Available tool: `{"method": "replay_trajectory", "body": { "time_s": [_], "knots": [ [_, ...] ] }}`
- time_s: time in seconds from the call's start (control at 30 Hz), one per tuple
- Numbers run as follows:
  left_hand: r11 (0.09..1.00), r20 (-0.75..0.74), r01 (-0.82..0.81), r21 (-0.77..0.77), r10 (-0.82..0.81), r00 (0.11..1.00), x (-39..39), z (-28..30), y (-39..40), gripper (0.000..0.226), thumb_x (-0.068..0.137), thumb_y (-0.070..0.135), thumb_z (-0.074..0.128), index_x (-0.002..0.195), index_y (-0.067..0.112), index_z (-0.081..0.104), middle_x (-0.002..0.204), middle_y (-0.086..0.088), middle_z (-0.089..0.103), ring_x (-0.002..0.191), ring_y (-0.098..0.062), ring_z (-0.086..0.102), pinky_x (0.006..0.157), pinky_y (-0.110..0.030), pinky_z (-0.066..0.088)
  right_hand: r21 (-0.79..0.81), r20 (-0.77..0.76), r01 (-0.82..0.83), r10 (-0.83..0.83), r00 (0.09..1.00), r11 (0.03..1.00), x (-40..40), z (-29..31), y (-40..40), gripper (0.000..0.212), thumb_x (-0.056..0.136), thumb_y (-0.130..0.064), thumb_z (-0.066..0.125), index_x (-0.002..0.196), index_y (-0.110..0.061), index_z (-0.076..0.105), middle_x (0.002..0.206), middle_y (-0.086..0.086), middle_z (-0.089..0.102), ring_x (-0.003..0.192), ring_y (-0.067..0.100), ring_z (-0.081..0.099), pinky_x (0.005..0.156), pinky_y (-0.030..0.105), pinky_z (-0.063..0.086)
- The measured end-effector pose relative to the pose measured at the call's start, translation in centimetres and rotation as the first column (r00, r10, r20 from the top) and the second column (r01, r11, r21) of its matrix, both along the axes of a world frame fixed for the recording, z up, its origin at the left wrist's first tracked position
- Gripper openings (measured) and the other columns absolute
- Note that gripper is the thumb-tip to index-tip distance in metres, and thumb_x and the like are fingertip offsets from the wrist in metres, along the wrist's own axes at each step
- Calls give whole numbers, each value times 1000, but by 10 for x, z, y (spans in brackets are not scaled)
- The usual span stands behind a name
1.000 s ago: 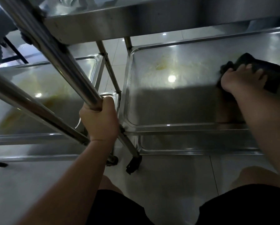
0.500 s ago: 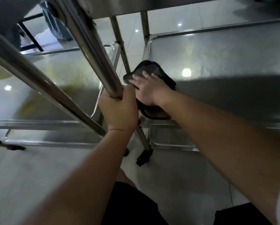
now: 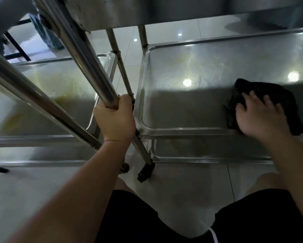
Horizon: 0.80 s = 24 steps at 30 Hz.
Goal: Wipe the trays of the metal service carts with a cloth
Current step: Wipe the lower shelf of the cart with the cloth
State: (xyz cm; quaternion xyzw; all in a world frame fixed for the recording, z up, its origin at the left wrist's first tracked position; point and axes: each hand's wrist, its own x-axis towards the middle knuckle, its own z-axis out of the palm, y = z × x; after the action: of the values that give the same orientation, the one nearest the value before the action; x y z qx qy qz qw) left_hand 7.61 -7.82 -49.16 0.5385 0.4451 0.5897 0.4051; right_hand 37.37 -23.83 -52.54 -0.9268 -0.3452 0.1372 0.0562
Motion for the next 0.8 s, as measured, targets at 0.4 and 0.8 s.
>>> {"method": "replay_trajectory", "body": {
  "time_s": [0.4, 0.8],
  "knots": [
    [1000, -37, -9, -2, 9, 999, -1, 4, 3, 28, 72, 29, 62, 50, 24, 44, 49, -2, 39, 49, -22, 41, 47, -35, 36, 89, -119, -590, 596, 794, 803, -177, 4, 191, 60, 110, -47, 8, 168, -33, 5, 175, -14, -5, 162, 24, -9, 129, 50, -8],
    [995, -152, -61, -81, 49, 987, -4, 9, -7, 44, 76, 34, 59, 79, -10, 57, 64, -28, 56, 53, -23, 56, 47, -31, 45, 118, -12, -679, 685, 728, 724, -122, -8, 80, 69, 99, -58, 10, 165, -42, 17, 173, -20, 10, 161, 10, 3, 128, 39, -5]
  ]
}}
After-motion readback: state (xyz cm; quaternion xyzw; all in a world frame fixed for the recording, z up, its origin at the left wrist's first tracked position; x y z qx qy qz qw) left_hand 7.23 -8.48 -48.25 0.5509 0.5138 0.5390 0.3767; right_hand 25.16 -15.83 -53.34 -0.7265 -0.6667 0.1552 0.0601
